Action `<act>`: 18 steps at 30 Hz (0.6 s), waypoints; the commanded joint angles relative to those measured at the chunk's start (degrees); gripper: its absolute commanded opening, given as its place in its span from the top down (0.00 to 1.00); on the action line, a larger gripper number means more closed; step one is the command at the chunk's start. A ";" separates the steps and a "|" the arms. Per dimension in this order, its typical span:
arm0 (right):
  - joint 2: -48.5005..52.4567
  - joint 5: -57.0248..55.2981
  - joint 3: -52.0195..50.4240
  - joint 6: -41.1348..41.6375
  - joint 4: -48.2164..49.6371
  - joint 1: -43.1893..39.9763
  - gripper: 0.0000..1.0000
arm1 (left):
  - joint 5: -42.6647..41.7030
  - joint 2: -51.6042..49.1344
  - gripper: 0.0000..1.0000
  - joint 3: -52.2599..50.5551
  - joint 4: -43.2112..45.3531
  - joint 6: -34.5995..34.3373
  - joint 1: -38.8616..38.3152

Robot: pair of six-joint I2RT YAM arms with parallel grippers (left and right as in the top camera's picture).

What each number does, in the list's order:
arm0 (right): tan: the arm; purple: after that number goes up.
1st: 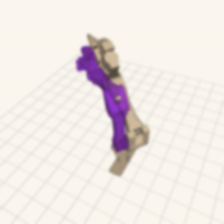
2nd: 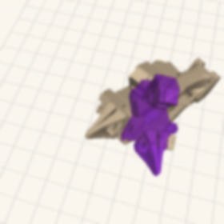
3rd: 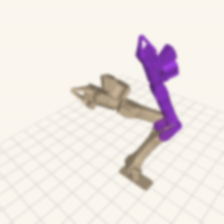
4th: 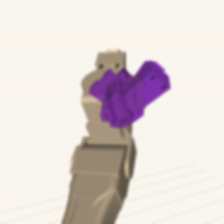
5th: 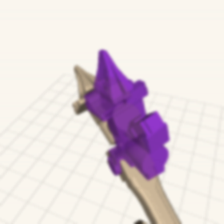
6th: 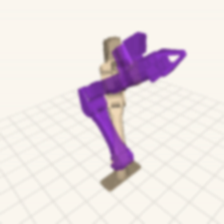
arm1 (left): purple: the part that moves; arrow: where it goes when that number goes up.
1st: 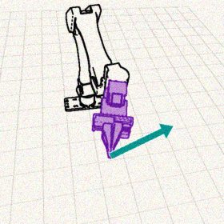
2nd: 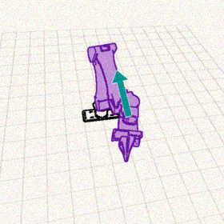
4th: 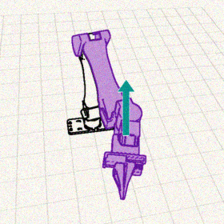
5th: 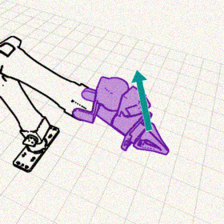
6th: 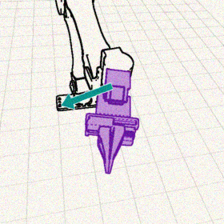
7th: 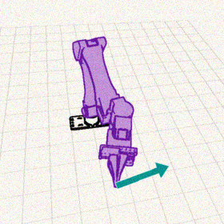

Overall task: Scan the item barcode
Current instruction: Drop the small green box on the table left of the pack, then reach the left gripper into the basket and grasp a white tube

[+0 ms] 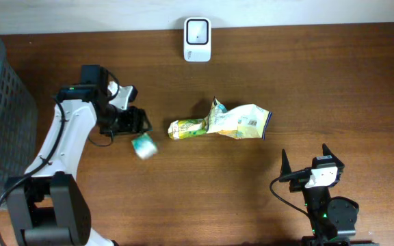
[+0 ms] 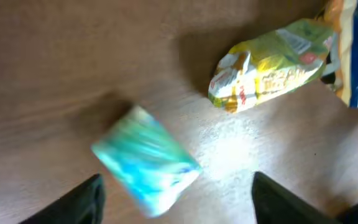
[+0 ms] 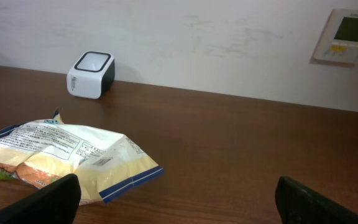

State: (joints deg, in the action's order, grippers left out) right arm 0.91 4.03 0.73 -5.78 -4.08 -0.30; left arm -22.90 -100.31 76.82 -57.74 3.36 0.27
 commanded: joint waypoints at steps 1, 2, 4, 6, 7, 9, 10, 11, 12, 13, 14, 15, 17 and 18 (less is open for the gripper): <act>-0.17 0.28 -0.42 0.22 -0.07 -0.09 0.01 | -9.77 0.76 0.18 5.11 0.33 -0.15 0.68; -0.17 0.28 -0.42 0.24 -0.07 -0.09 0.01 | -12.63 0.81 0.11 8.07 0.24 -0.15 1.07; -0.17 0.28 -0.42 0.22 -0.07 -0.09 0.01 | -14.32 1.79 0.09 16.57 0.00 -0.15 2.47; -0.17 0.28 -0.42 0.22 -0.07 -0.09 0.01 | -14.25 4.20 0.08 25.05 0.04 -0.15 3.98; -0.17 0.28 -0.42 0.22 -0.07 -0.09 0.01 | -13.90 5.53 0.07 29.11 0.04 -0.15 5.16; -0.17 0.28 -0.42 0.24 -0.07 -0.09 0.01 | -9.57 8.52 0.01 35.76 0.02 -0.17 8.61; -0.17 0.28 -0.42 0.24 -0.07 -0.09 0.01 | -6.10 10.67 0.01 38.16 0.02 -0.17 11.13; -0.17 0.28 -0.42 0.24 -0.07 -0.09 0.01 | -3.65 12.13 0.01 39.01 0.04 -0.15 12.59; -0.17 0.28 -0.42 0.22 -0.07 -0.09 0.01 | 0.90 14.47 0.01 39.43 0.22 -0.13 14.78; -0.17 0.28 -0.42 0.24 -0.07 -0.09 0.01 | 4.94 16.26 0.01 39.43 0.20 -0.13 16.92; -0.17 0.28 -0.42 0.22 -0.07 -0.09 0.01 | 7.72 17.14 0.01 39.43 0.04 -0.13 18.43; -0.17 0.28 -0.42 0.22 -0.07 -0.09 0.01 | 11.63 17.97 0.01 39.43 -0.42 -0.13 21.20; -0.17 0.28 -0.42 0.22 -0.07 -0.09 0.01 | 19.10 18.38 0.01 39.43 -2.86 -0.17 28.52; -0.17 0.28 -0.42 0.22 -0.07 -0.09 0.01 | 19.96 18.12 0.01 39.43 -4.09 -0.20 32.00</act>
State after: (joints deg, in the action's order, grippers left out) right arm 0.95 4.03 0.73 -5.80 -4.08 -0.30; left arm -12.78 -80.84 116.33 -59.72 2.98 25.23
